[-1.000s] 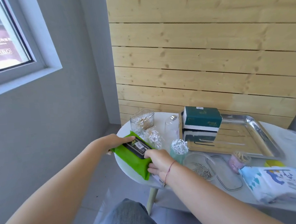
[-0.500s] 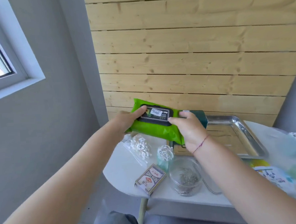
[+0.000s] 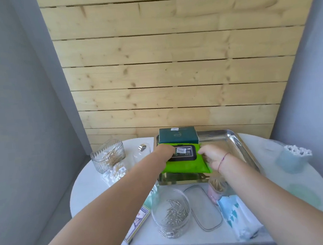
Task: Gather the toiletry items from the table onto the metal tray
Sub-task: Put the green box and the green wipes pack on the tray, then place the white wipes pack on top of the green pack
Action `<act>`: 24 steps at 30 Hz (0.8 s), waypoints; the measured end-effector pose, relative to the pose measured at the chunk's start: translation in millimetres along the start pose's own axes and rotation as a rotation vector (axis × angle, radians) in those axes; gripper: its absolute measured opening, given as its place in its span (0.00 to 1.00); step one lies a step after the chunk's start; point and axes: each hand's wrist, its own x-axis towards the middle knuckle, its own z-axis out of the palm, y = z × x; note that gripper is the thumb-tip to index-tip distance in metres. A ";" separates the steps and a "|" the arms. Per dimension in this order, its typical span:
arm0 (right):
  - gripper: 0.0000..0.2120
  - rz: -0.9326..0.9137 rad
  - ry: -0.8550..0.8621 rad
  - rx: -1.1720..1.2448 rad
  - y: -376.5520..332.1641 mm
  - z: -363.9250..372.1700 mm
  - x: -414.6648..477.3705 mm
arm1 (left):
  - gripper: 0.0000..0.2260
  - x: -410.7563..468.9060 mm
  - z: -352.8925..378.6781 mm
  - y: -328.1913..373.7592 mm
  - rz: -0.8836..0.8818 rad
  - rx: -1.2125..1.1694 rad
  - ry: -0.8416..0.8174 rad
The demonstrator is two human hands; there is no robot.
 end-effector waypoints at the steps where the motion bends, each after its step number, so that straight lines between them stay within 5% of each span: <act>1: 0.08 0.007 0.001 0.006 3.1 1.0 3.2 | 0.16 2.4 1.7 -4.1 -0.015 0.011 -0.007; 5: 0.08 0.067 -0.048 0.042 8.7 3.5 8.6 | 0.03 5.9 6.2 -14.0 -0.067 0.033 -0.033; 12: 0.09 0.063 -0.101 -0.008 4.7 2.9 -1.0 | 0.07 -1.5 3.5 -13.1 -0.080 0.034 -0.096; 15: 0.19 -0.078 -0.035 -0.188 -7.3 -3.8 -6.4 | 0.11 -9.1 -3.8 -11.9 -0.035 0.019 -0.105; 18: 0.17 -0.313 0.024 -0.350 -24.0 -28.8 -25.7 | 0.03 -26.2 -11.2 -6.5 0.086 0.025 -0.084; 24: 0.14 -0.432 -0.186 -0.697 -26.6 -100.4 -72.8 | 0.15 -82.4 4.5 4.5 0.307 0.111 -0.199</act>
